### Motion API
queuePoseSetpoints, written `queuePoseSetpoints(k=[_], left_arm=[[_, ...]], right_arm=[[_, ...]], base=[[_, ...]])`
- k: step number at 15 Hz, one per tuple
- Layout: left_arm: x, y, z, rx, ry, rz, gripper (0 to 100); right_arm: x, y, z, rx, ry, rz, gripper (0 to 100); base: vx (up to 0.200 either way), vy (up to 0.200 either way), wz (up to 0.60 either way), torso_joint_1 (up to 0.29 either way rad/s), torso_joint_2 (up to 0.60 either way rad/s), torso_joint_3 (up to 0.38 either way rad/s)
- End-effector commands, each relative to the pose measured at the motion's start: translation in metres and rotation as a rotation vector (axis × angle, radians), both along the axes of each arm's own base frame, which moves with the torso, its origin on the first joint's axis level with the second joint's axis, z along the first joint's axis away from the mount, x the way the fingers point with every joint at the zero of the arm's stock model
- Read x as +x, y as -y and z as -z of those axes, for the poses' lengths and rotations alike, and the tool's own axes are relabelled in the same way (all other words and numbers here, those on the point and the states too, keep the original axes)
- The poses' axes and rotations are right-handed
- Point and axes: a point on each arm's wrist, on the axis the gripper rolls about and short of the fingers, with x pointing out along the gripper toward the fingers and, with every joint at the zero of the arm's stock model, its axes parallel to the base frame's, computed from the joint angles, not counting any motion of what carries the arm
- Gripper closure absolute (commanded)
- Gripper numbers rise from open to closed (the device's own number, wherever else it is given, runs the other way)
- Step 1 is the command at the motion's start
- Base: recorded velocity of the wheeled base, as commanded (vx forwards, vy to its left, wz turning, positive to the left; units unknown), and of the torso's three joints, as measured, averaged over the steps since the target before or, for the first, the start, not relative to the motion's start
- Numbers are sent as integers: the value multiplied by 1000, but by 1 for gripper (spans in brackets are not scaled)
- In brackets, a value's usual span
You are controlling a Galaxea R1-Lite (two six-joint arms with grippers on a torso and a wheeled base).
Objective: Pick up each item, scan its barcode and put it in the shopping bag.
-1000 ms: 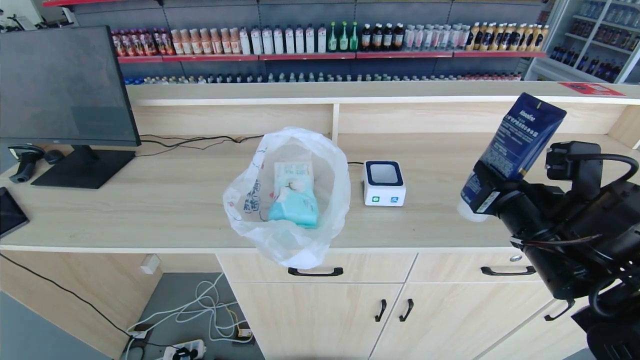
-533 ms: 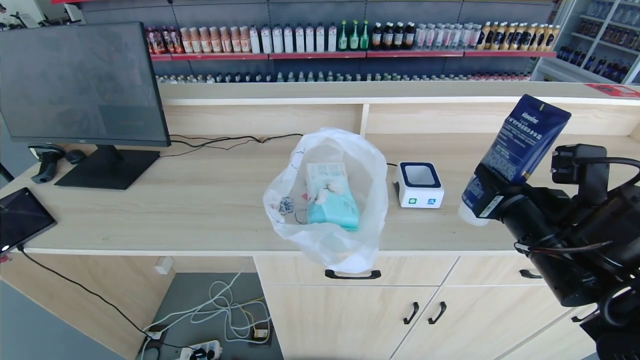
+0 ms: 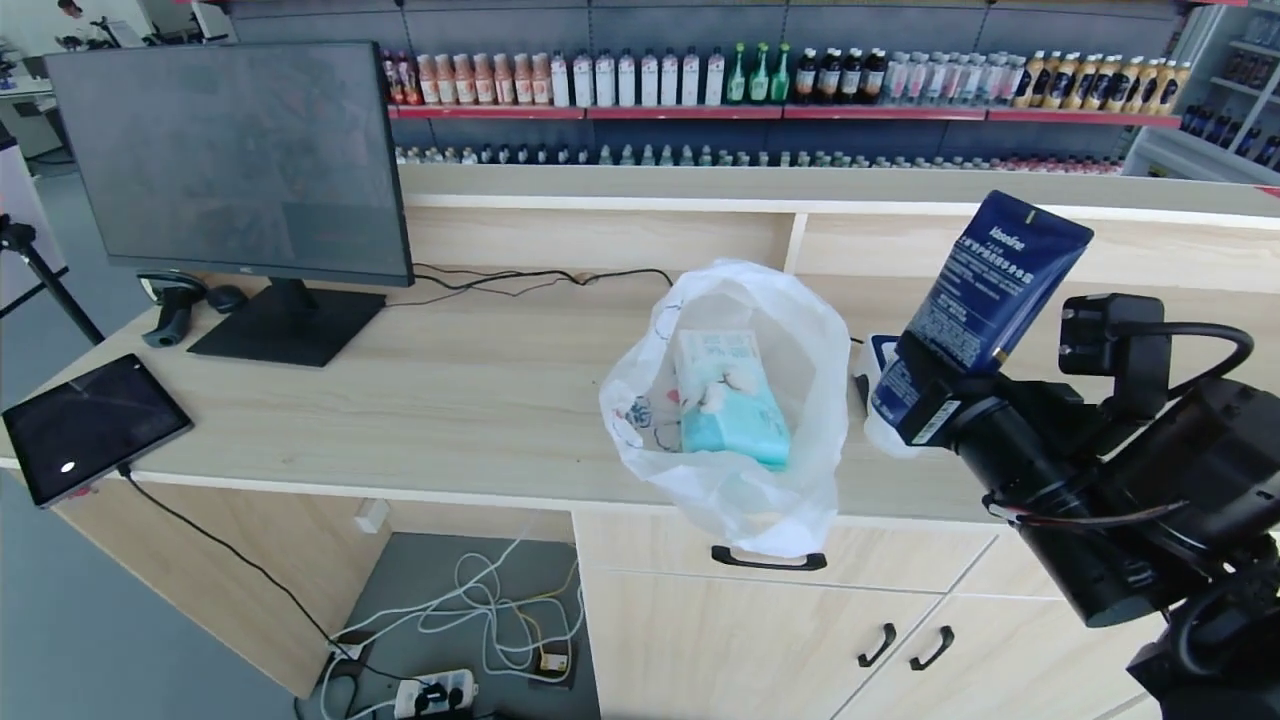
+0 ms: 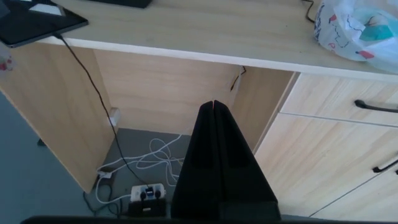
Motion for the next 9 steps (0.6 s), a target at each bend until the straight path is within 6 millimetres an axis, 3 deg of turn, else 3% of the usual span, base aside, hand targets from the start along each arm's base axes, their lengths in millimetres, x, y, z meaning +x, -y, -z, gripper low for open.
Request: queuePoseSetpoints(k=[1,2,4,9], left_arm=[[0,0,0,0,0,0,100],[0,0,0,0,0,0,100],[0,0,0,0,0,0,100],[0,0,0,0,0,0,100]], right_arm=[[3,-8,5,-10,-15,-20,100],[5,-9,6,-9,-16,-21,100],[10,-13,7,-7,-15,-23,100],[53,-39,-7,161,68,-31,100]], base=[[0,0,600,12,2,2],[0,0,600,12,7,-7],[0,0,0,0,0,0],[0,0,0,0,0,0]])
